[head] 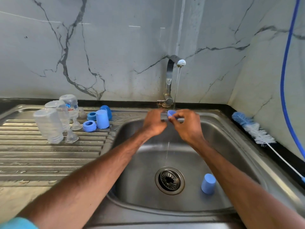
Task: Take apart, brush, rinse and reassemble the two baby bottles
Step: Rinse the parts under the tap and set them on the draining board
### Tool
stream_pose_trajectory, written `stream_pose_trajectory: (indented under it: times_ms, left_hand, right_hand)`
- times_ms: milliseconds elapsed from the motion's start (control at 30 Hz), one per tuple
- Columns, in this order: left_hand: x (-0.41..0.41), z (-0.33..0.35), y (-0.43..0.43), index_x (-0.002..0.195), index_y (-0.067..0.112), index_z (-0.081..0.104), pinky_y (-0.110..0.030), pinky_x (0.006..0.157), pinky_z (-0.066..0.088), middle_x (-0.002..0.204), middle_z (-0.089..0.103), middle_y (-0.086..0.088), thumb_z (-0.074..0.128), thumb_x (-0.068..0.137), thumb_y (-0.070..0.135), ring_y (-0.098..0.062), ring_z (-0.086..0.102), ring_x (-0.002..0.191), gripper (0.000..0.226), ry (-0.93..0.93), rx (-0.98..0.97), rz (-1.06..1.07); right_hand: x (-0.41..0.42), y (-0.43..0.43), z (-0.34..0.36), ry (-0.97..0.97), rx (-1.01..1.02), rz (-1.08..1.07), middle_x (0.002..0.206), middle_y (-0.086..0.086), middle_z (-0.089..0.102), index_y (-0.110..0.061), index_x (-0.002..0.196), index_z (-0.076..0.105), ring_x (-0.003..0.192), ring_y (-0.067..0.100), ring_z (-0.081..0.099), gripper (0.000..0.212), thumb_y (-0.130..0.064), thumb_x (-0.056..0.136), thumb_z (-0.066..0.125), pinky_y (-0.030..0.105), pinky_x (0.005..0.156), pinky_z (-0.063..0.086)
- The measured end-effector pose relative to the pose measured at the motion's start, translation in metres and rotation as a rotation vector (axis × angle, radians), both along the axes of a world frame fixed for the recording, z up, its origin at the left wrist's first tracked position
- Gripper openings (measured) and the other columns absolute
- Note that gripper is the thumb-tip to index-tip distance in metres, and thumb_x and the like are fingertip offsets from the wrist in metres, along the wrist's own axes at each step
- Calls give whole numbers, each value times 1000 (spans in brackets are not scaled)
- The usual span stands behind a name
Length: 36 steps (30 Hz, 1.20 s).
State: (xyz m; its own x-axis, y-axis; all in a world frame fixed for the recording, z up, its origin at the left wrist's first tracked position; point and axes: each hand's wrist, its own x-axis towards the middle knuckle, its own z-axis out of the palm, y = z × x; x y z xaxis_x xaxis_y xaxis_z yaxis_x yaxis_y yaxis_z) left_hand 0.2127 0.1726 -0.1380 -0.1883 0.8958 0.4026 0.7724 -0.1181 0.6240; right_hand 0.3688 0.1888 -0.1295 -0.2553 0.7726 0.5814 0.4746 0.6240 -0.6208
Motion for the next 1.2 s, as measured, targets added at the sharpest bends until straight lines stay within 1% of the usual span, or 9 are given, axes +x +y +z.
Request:
stream_pose_trajectory:
  times_ms: [100, 233, 400, 500, 633, 767, 1000, 1100, 1200]
  left_hand:
    - [14, -11, -5, 120, 13, 73, -30, 103, 51, 115, 76, -1, 63, 96, 9, -14, 69, 110, 27, -429, -31, -88]
    - [33, -5, -6, 104, 19, 73, -23, 78, 54, 91, 74, 5, 49, 105, 11, -6, 67, 84, 25, -686, -26, -198]
    - [41, -6, -9, 101, 10, 73, -43, 82, 59, 91, 76, -10, 49, 108, 22, -26, 72, 85, 28, -981, -179, -146]
    - [38, -3, -12, 103, 8, 73, -41, 75, 62, 92, 77, -12, 47, 108, 22, -27, 75, 84, 30, -1122, -181, -88]
    - [41, -5, -15, 110, 10, 77, -42, 87, 62, 100, 79, -10, 62, 102, 24, -27, 76, 94, 22, -941, -35, -50]
    - [40, -1, -23, 130, 14, 70, -39, 100, 56, 121, 74, -6, 72, 96, 27, -19, 71, 111, 37, -664, 71, -106]
    - [42, 9, -25, 127, 7, 69, -14, 84, 54, 115, 74, -5, 88, 79, 20, -15, 71, 100, 53, -453, 249, -15]
    - [38, 11, -24, 118, 4, 74, -23, 83, 54, 108, 77, -10, 85, 83, 26, -17, 71, 92, 43, -221, 324, -27]
    - [36, 10, -22, 128, 5, 69, -27, 96, 48, 122, 72, -13, 76, 92, 30, -21, 66, 110, 45, -40, 298, -62]
  right_hand:
    - [0, -1, -5, 138, -365, 38, 81, 5, 79, -12, 92, 83, 75, 19, 78, 19, -30, 94, 76, 38, 78, 65]
    - [0, -1, 2, 500, -657, 67, 73, 13, 78, -1, 91, 79, 65, 25, 78, 36, -36, 96, 72, 27, 54, 61]
    - [2, 4, 2, 400, -802, 55, 79, 9, 79, -12, 92, 79, 64, 20, 75, 43, -51, 99, 63, 29, 58, 62]
    - [2, 6, 5, 406, -882, 148, 87, 10, 80, -9, 100, 79, 78, 22, 78, 35, -43, 98, 68, 30, 65, 61]
    - [4, 5, 9, 584, -1012, 270, 93, 17, 79, -2, 108, 75, 78, 25, 79, 29, -29, 96, 73, 32, 65, 64]
    - [13, 6, 14, 733, -1183, 314, 83, 14, 75, -1, 102, 72, 69, 21, 74, 23, -10, 105, 51, 30, 60, 63]
    - [9, 0, 10, 747, -1279, 317, 78, 12, 71, -1, 101, 69, 63, 20, 73, 35, -3, 104, 34, 29, 54, 61]
    - [6, -1, 10, 706, -1262, 334, 77, 12, 73, -1, 102, 68, 63, 20, 73, 34, -3, 105, 35, 29, 55, 60]
    - [5, 1, 12, 740, -1245, 343, 85, 15, 76, -1, 104, 67, 73, 23, 74, 34, -2, 105, 33, 31, 57, 61]
